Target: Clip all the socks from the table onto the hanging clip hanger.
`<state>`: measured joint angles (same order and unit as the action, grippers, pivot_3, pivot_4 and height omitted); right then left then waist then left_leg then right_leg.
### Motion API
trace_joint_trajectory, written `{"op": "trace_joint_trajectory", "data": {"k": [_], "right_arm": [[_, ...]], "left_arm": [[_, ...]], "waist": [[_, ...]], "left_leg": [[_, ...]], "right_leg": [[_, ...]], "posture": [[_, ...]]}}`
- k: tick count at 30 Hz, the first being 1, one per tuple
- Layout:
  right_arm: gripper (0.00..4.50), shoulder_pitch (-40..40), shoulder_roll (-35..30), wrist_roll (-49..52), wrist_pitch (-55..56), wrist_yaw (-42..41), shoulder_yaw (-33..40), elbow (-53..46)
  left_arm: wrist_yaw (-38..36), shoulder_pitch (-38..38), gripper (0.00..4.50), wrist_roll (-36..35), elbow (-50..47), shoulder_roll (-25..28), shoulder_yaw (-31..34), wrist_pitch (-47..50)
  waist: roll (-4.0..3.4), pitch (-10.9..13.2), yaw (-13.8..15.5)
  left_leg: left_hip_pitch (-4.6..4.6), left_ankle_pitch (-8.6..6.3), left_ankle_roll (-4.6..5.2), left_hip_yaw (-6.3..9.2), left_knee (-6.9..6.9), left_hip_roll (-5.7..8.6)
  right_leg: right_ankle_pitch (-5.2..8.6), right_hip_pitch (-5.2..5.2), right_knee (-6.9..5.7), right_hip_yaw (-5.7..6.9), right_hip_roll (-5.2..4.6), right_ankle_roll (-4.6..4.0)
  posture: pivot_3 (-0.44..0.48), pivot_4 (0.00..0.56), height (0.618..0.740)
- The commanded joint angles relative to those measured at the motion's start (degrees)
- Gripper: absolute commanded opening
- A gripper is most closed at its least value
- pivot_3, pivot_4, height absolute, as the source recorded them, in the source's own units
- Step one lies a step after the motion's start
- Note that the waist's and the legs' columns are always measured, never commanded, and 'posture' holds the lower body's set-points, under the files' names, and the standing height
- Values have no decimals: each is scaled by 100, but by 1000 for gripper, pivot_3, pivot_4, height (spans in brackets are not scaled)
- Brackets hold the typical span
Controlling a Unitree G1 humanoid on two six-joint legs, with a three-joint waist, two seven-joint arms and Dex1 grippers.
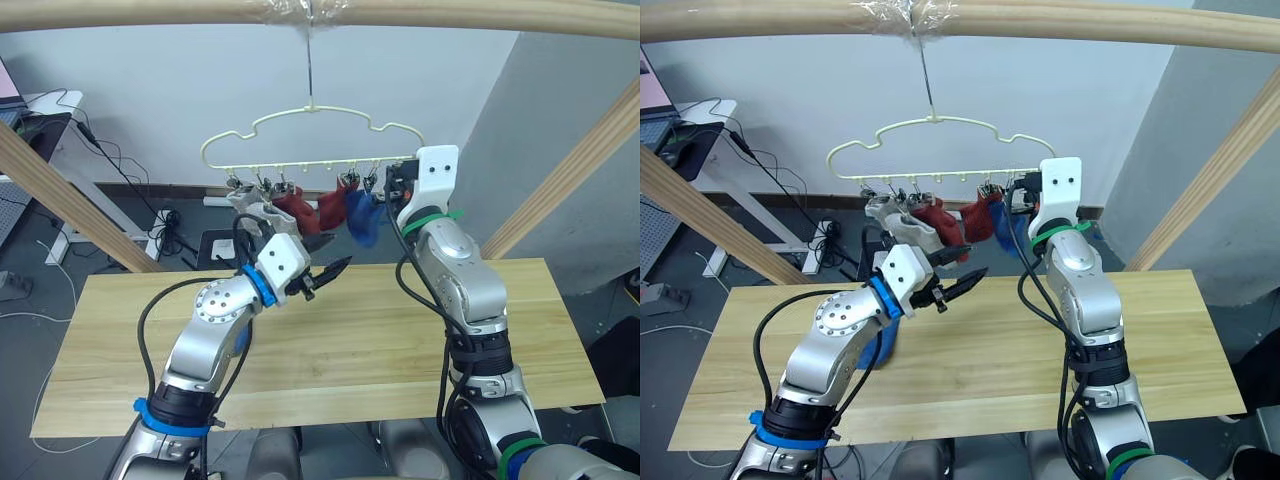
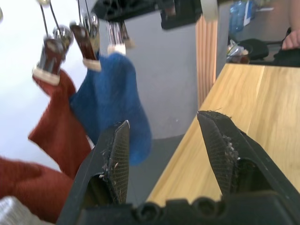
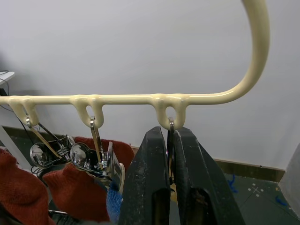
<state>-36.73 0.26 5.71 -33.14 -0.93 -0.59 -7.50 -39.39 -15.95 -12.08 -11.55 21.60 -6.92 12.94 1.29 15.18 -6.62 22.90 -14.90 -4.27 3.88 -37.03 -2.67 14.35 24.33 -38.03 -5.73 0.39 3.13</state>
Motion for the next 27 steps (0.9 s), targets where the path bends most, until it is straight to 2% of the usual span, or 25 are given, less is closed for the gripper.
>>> {"op": "trace_joint_trajectory", "data": {"k": [1, 2, 5, 10, 16, 20, 27], "right_arm": [[44, -89, -18, -20, 101, 3, 12, -129], [44, -89, -24, -19, 99, -1, 13, -133], [0, -87, -39, -13, 87, -10, 18, -144], [0, -103, -91, 20, 38, -60, 34, -146], [0, -117, -144, 54, -29, -128, 8, -149], [0, -104, -171, 48, -102, -182, -7, -193], [0, -92, -180, 44, -177, -203, -22, -257]], "left_arm": [[301, 389, 2578, -17, -430, -19, 211, 36], [496, 557, 2578, -61, -506, -81, 337, 148], [1019, 1056, 3121, -105, -515, -214, 774, 312], [1694, 1338, 4480, -96, 302, -235, 1593, 533], [1845, 878, 4480, -164, 1897, -82, 2104, 513], [1569, 491, 4480, 35, 2848, 62, 1899, 262], [1540, 230, 4480, 448, 3692, 138, 1499, 92]], "waist": [[0, 0, -2], [0, 0, -2], [0, 0, -4], [0, 0, 5], [0, 0, 17], [2, -1, 12], [1, -1, 6]], "left_leg": [[0, 0, 0, 0, 0, 0], [0, 0, 0, 0, 0, -1], [0, 0, 0, 0, 0, -2], [-2, 0, 1, 3, -3, -1], [0, 1, 1, 2, -4, 1], [0, 1, 1, 5, -2, 1], [-2, 1, 1, 5, 0, 0]], "right_leg": [[0, 0, 0, 0, 0, 0], [0, 0, 0, 0, 0, 0], [0, 1, -1, 1, -1, 0], [0, 0, -6, 4, -1, 0], [0, 1, -3, 5, 0, 0], [0, 0, -3, 8, -1, 0], [-1, 0, -6, 9, -1, -1]], "posture": [[-118, 223, 740], [-118, 223, 740], [-116, 226, 740], [-104, 234, 740], [-109, 242, 740], [-114, 244, 740], [-126, 245, 740]]}}
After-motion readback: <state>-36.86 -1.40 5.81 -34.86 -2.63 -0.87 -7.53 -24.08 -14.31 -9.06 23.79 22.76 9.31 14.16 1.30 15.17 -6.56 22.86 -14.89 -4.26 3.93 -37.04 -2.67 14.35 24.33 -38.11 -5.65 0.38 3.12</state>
